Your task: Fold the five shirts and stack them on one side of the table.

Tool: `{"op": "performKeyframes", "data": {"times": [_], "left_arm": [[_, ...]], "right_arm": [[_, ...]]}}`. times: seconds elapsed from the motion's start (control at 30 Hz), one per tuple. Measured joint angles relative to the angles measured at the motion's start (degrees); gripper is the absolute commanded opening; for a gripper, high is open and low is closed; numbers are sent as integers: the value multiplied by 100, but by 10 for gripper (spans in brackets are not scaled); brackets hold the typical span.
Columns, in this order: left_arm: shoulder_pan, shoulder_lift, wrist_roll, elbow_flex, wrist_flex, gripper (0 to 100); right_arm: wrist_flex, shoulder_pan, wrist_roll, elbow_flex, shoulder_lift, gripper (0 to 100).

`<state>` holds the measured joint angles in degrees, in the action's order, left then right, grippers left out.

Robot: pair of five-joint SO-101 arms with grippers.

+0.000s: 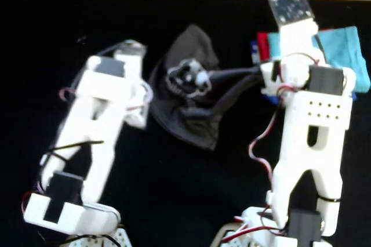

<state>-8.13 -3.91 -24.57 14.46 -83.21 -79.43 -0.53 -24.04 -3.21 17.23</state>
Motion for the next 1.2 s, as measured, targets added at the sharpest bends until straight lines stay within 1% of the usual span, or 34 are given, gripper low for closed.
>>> {"op": "performKeyframes", "data": {"times": [0.13, 0.27, 0.37, 0.43, 0.57, 0.7, 0.87, 0.97, 1.1, 1.2], "left_arm": [[-730, 0, 747, 18, 404, 171], [-1495, 0, 1749, 53, 703, 171], [-1802, 0, 2602, 53, 985, 171], [-1934, 0, 2989, 62, 1204, 172], [-2084, 193, 3191, 79, 1688, 172], [-2286, 862, 3209, 79, 2084, 172], [-2629, 1380, 3262, -185, 2101, 172], [-2620, 1600, 3446, -510, 2101, 173], [-2620, 2066, 3490, -958, 2110, 230], [-2637, 2444, 3490, -1266, 2110, 235]], "right_arm": [[53, 0, 0, 18, 0, 6], [53, 0, 0, 18, -44, 6], [53, 0, 0, 18, -149, 6], [53, 0, 0, 18, -185, 6], [53, 0, -9, 18, -185, 6], [62, 0, -26, 18, -185, 6], [62, 0, -26, 26, -185, 6], [62, 0, -26, 26, -185, 6], [62, 0, -26, 26, -185, 6], [62, 0, -26, 26, -185, 6]]}}
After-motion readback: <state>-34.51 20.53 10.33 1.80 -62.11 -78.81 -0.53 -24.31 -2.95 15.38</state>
